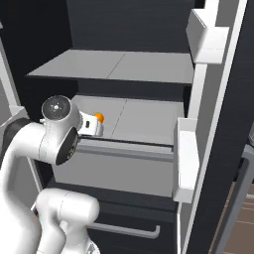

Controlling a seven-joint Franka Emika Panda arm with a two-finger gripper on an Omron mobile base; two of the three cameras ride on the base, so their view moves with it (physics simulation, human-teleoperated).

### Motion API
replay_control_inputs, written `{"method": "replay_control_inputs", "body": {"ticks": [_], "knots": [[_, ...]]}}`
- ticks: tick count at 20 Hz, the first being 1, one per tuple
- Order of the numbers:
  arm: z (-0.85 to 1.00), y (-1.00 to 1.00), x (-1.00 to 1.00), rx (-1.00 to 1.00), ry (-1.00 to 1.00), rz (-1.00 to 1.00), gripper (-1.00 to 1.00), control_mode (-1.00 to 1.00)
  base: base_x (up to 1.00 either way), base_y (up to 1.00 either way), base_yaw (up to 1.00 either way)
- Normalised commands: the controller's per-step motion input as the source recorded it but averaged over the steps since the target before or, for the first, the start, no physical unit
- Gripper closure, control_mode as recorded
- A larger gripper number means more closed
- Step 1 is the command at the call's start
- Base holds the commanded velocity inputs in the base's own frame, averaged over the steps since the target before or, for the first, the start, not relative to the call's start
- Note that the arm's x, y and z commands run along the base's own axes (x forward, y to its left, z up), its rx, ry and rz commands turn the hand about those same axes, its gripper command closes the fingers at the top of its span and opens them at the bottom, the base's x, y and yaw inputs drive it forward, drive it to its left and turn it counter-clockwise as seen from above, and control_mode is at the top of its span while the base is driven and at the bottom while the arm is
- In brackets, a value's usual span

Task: Retrieve the peach and orange from the fridge and place them into the bowl on the dining table.

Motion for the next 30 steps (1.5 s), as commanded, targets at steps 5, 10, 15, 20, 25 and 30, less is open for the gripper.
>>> {"method": "replay_control_inputs", "body": {"ticks": [5,10,15,20,25,30], "knots": [[-0.26,0.33,0.61,-0.01,0.07,0.0,-1.0,-1.0,0.0,0.0,0.0],[-0.41,0.15,0.41,0.0,0.0,0.0,-1.0,-1.0,0.0,0.0,0.0],[-0.34,0.04,0.37,0.0,0.0,0.0,-1.0,-1.0,0.0,0.0,0.0],[-0.07,0.02,0.43,0.0,0.04,0.0,-1.0,-1.0,0.0,0.0,0.0],[-0.01,0.06,0.51,0.0,0.13,0.0,-1.0,-1.0,0.0,0.0,0.0],[-0.06,0.09,0.48,0.0,0.08,0.0,-1.0,-1.0,0.0,0.0,0.0]]}}
